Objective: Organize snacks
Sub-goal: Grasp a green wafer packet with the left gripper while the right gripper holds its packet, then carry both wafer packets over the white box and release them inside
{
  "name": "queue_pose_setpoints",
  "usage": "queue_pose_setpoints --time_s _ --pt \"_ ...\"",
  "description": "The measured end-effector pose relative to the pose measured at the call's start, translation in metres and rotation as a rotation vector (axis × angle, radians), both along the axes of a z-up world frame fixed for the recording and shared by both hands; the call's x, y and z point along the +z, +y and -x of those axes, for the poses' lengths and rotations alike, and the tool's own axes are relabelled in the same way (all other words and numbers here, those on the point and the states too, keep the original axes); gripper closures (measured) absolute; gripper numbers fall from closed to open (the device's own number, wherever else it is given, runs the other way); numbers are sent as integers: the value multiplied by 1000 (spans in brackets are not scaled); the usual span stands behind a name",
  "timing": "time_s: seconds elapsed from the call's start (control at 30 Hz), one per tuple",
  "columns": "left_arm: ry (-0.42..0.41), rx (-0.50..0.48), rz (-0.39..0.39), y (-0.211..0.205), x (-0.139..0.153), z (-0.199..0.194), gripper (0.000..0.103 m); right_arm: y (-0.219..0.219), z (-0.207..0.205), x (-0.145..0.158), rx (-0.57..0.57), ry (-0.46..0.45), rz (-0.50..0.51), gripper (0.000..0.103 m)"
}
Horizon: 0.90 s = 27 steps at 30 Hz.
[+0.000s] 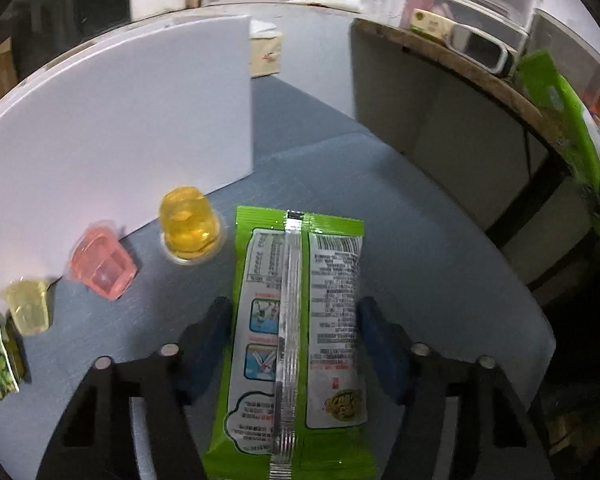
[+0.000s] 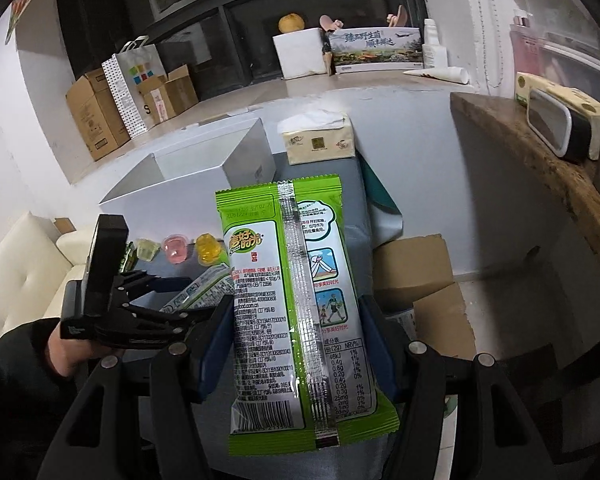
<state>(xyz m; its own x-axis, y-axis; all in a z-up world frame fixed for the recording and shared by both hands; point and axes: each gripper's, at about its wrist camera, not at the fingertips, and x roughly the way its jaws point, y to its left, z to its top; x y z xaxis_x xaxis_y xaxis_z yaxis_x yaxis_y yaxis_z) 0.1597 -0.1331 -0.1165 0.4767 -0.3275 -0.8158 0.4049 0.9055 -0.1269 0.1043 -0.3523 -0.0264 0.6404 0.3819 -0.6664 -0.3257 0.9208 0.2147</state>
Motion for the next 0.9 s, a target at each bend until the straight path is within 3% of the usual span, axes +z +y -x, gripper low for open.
queue_pose_setpoints --time_s 0.27,0.43,0.57,0.73,0.9 --pt "-28 -8 39 14 18 10 41 1 -1 4 8 -10 -13 38" --pt "-107 28 89 49 58 36 41 12 -5 17 43 -38 -46 38" --pt "-199 123 150 98 102 46 41 44 -19 30 116 -65 -42 38" --pt "-315 227 176 153 145 26 41 100 -47 51 217 -106 -18 38" --pt "-380 324 176 197 169 -30 41 161 -97 71 290 -144 -7 38"
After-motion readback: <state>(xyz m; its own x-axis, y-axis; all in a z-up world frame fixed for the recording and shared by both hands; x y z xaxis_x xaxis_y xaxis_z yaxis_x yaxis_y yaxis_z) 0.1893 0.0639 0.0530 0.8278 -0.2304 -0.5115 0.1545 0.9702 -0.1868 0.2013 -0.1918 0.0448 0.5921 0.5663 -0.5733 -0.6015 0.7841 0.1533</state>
